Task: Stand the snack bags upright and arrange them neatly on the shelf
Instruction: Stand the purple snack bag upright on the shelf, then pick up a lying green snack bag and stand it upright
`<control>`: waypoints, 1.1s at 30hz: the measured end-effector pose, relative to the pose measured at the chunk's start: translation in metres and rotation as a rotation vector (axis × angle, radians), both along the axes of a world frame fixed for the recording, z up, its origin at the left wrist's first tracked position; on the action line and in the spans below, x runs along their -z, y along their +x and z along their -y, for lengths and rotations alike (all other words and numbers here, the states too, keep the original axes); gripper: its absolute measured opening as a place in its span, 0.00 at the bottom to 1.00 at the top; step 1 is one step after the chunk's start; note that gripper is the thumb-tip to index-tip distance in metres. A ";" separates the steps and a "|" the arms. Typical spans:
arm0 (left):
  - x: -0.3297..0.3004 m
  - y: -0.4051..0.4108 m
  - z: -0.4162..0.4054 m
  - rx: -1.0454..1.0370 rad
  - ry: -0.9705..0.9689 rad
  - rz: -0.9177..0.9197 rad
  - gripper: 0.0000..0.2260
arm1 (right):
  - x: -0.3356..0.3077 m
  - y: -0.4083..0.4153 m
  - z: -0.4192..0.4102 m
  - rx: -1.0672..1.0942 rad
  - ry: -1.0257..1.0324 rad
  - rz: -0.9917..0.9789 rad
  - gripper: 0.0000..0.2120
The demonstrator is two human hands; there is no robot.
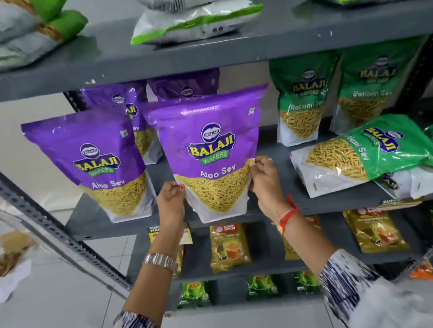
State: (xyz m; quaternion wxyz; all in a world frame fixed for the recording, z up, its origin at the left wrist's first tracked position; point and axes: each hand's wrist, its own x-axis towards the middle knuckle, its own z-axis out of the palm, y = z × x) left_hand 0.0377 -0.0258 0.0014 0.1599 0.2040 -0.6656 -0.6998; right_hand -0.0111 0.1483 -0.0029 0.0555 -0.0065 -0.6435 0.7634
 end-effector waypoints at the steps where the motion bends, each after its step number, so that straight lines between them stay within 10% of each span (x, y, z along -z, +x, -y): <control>1: 0.002 -0.007 0.004 -0.007 0.023 0.008 0.14 | 0.001 -0.008 0.006 -0.007 -0.002 0.009 0.11; 16: 0.033 -0.048 0.030 -0.189 0.145 -0.025 0.11 | 0.027 -0.031 0.039 -0.116 -0.087 0.031 0.04; 22: 0.048 -0.026 -0.032 -0.511 0.105 -0.136 0.07 | 0.026 -0.004 -0.013 0.276 -0.124 -0.041 0.10; 27: 0.051 -0.027 -0.133 -0.199 0.276 -0.126 0.06 | 0.025 0.002 -0.089 0.771 -0.329 0.079 0.09; 33: 0.013 -0.113 -0.224 0.266 -0.274 -0.237 0.09 | 0.026 -0.001 -0.163 0.827 -0.285 0.194 0.09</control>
